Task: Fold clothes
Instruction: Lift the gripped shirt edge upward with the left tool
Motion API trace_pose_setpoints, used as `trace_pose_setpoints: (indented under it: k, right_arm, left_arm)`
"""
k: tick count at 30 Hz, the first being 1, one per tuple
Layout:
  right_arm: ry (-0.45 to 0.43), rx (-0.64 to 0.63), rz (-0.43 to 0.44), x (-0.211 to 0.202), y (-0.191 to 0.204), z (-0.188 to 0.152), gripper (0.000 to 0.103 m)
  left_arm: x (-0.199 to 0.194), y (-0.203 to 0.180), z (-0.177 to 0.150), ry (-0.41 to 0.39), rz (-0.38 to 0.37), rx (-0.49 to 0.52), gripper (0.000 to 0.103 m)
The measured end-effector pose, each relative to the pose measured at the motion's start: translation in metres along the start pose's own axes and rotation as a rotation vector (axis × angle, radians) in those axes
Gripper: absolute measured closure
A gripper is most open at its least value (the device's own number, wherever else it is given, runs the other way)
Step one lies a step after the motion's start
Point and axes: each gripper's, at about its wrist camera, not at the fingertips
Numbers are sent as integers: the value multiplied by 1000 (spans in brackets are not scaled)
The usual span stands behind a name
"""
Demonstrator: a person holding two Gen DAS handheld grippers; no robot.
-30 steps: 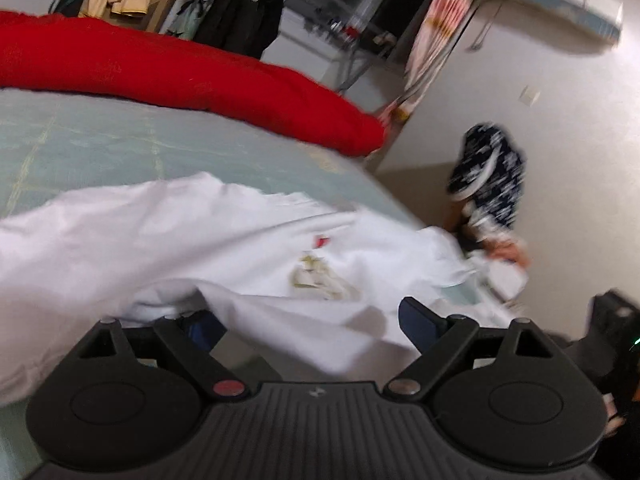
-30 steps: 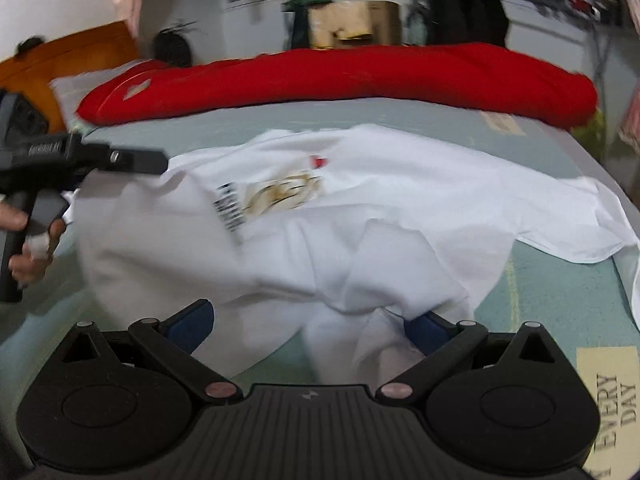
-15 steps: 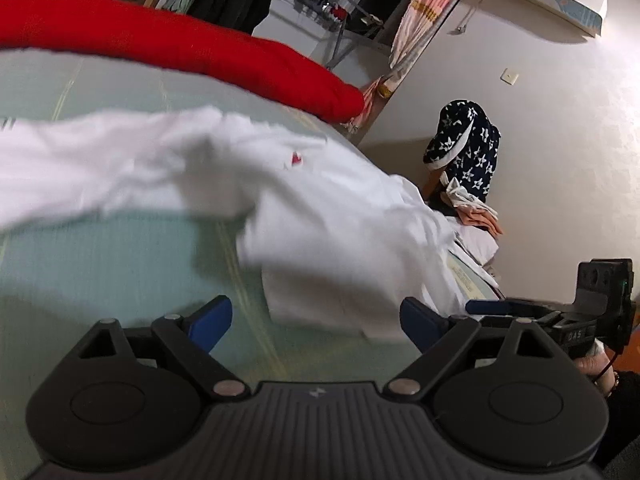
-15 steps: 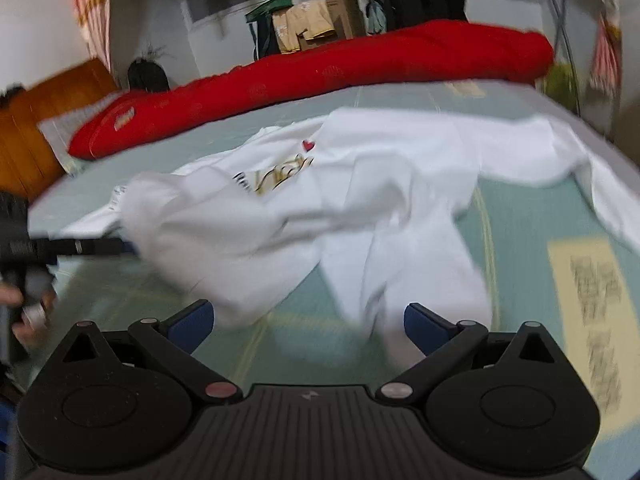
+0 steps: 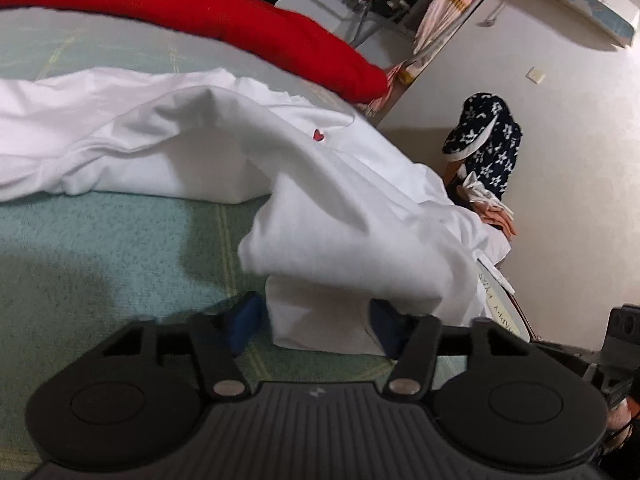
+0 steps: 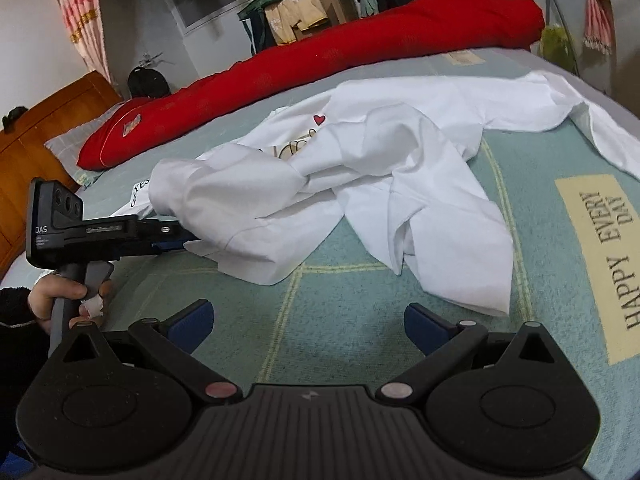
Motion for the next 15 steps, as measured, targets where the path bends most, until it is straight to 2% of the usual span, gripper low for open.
trace_pose_setpoints:
  k: [2,3,5,7,8,12,15]
  right_arm:
    - [5,14,3,2,-2,-2,0]
    - [7,20,5,2,-3,-2,0]
    - [7,26,7,2,-6,-3,0]
    - [7,34,8,3,-9,-3,0]
    - [8,40,9,4,-9,-3,0]
    - [3,47,21,5,-9,-2,0]
    - [2,44,22,5,-8,-3,0]
  left_arm:
    - [-5,-1,-2,20,-18,-27,51]
    - [-9,3,-4,16,-34,-72,52]
    - [-17,20,-6,-18,-68,-212,57]
    - [-18,36,-3,-31,-83,-334,70]
    - [-15,43,-1,-31,-97,-376,70]
    - [-1,51,8,7,-138,-436,69]
    - [-2,47,6,19,-139,-433,68]
Point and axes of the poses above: each gripper's, at about its wrist camera, not at the fingertips, and x roughly the way its jaws point, y to its left, z to its top, and after that the axes turned 15 degrees about -z, right-handed
